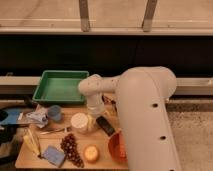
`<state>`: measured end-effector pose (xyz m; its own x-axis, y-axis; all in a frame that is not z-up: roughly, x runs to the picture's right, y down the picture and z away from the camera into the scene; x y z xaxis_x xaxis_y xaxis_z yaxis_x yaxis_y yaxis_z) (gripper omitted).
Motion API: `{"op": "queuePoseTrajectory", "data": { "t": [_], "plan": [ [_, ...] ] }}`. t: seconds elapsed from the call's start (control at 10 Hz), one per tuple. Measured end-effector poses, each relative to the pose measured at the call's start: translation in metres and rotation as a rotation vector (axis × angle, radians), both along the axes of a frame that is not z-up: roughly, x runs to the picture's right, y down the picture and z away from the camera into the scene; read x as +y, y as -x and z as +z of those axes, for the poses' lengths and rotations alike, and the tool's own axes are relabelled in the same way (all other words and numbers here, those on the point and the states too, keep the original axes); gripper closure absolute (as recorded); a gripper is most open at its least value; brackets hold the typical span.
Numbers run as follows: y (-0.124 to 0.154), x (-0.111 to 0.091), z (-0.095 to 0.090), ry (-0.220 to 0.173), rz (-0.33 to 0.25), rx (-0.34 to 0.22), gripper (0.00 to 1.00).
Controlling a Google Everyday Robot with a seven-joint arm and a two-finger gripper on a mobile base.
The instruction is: Wipe tray with eraser
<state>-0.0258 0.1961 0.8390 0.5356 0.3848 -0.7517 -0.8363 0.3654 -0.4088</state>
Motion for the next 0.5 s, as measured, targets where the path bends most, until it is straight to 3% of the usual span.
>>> {"op": "queuePoseTrajectory", "data": {
  "t": [0.5],
  "plan": [
    [-0.011, 0.003, 0.001, -0.002, 0.001, 0.028, 0.22]
  ]
}}
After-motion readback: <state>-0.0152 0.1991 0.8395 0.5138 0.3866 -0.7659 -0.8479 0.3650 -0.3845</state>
